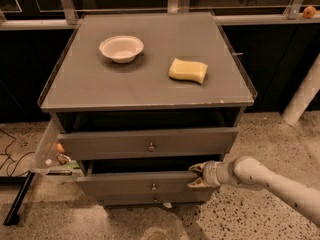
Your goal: Open middle drawer
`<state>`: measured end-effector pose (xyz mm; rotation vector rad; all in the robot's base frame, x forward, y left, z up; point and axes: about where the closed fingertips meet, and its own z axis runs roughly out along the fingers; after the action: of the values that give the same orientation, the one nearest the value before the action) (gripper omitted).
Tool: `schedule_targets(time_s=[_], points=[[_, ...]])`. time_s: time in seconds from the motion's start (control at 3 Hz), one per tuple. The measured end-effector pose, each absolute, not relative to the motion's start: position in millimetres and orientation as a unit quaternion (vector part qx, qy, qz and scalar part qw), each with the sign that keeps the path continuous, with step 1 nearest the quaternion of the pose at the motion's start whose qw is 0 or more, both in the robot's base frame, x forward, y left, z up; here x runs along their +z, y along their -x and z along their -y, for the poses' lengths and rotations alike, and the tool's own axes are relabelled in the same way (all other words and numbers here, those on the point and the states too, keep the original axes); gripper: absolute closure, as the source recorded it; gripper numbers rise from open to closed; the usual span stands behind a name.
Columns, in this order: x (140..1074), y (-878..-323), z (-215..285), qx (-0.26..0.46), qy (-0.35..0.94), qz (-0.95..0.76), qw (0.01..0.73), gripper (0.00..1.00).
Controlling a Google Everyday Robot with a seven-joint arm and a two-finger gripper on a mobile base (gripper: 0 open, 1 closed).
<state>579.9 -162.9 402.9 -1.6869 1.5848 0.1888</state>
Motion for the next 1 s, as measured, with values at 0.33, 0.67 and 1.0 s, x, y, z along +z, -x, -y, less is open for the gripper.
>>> schedule_targets(time_s=[0.33,0.67,1.0], points=[[402,-579,160,0.081,0.669,-0.623,0.397,0.34],[391,-553,170,0.109,0.67,-0.617,0.397,0.11],[392,-550,171,0.112,0.67,-0.617,0.397,0.03]])
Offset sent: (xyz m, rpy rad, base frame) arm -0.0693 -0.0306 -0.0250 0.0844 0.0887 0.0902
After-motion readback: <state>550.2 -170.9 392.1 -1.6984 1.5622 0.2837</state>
